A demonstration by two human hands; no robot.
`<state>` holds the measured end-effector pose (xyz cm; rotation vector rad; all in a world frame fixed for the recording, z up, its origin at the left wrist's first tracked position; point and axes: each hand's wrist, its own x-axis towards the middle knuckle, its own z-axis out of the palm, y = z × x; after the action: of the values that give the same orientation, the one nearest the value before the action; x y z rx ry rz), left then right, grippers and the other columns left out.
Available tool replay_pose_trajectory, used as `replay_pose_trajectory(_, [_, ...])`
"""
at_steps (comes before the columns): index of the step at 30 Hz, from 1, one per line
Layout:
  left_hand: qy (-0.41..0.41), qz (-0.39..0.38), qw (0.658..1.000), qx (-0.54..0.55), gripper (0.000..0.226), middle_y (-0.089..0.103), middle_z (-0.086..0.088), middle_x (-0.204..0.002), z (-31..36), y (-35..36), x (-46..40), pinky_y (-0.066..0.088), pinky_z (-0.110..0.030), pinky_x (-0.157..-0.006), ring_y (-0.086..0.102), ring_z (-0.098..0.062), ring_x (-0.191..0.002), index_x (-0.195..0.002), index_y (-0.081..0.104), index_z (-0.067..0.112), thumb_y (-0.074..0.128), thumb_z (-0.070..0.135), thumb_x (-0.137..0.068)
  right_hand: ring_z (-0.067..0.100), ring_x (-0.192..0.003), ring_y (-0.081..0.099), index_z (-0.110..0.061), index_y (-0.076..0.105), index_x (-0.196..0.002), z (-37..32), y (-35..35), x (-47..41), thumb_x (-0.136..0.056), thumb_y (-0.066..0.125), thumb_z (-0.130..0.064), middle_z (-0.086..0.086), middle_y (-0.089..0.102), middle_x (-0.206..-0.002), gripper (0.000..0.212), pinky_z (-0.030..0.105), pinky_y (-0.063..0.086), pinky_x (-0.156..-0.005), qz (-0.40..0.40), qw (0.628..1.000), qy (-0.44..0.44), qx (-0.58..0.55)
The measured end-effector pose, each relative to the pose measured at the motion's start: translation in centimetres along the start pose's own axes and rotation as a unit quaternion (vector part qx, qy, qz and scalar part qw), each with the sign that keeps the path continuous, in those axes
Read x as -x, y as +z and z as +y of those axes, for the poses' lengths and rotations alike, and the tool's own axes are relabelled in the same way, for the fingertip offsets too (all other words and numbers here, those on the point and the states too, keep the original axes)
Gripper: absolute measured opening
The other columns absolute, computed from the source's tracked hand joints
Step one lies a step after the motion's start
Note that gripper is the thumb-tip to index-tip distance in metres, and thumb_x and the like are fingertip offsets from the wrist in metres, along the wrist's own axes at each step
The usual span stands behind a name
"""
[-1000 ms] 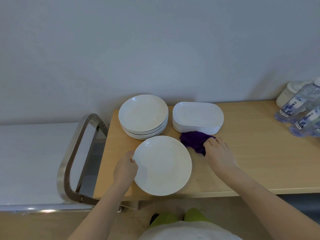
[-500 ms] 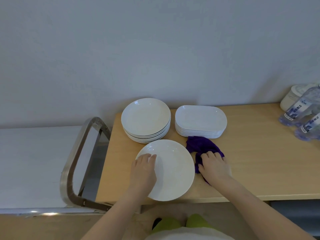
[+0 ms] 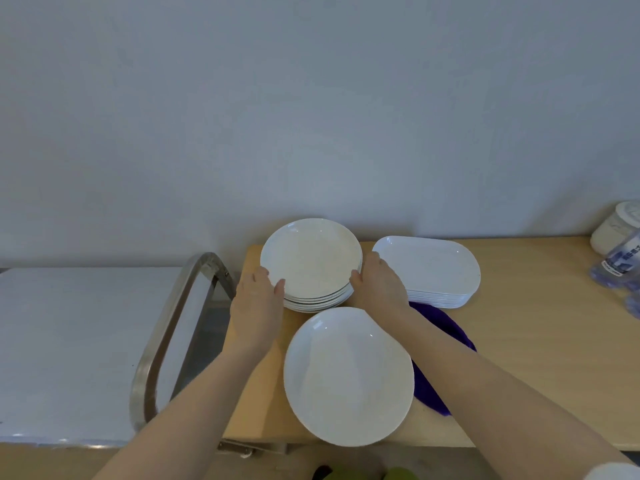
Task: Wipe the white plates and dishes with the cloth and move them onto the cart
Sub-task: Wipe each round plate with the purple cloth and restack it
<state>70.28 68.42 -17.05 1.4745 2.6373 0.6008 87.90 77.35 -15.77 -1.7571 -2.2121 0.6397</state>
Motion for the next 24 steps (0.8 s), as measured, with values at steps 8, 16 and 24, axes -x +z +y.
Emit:
replay_pose_trajectory(8, [-0.051,-0.095,0.992,-0.067,0.046,0.057,-0.01,-0.121,-1.6,1.2,-5.4,0.05,-0.035,-0.074,0.06,-0.028,-0.102,-0.127,0.045,0.005,0.038,0.042,-0.099,0.029,-0.11,0.055,-0.005,0.039,-0.121,-0.7,2.1,-4.1,-0.097,0.043,-0.028,0.009,0.055,-0.12,0.033,0.035,0.042,-0.078,-0.036,0.994,0.073,0.074])
replay_pose_trajectory(16, [-0.03,-0.108,0.991,-0.067,0.028,0.063,-0.008,-0.104,-2.0,2.5,-6.8,0.05,-0.028,-0.062,0.064,-0.024,-0.087,-0.119,0.046,0.006,0.046,0.026,-0.099,0.025,-0.101,0.062,-0.005,0.037,-0.123,-1.5,2.7,-5.7,-0.091,0.047,-0.015,0.004,0.063,-0.111,0.035,0.03,0.034,-0.07,-0.043,0.977,0.076,0.193])
replay_pose_trajectory(24, [-0.042,-0.101,0.993,-0.038,0.018,0.062,-0.006,-0.091,-2.0,2.7,-7.4,0.042,-0.026,-0.055,0.057,-0.022,-0.071,-0.112,0.046,0.007,0.046,0.016,-0.096,0.027,-0.099,0.063,-0.006,0.037,-0.12,-2.0,2.4,-6.2,-0.086,0.057,-0.008,0.005,0.065,-0.106,0.04,0.029,0.037,-0.07,-0.068,0.978,0.117,0.159])
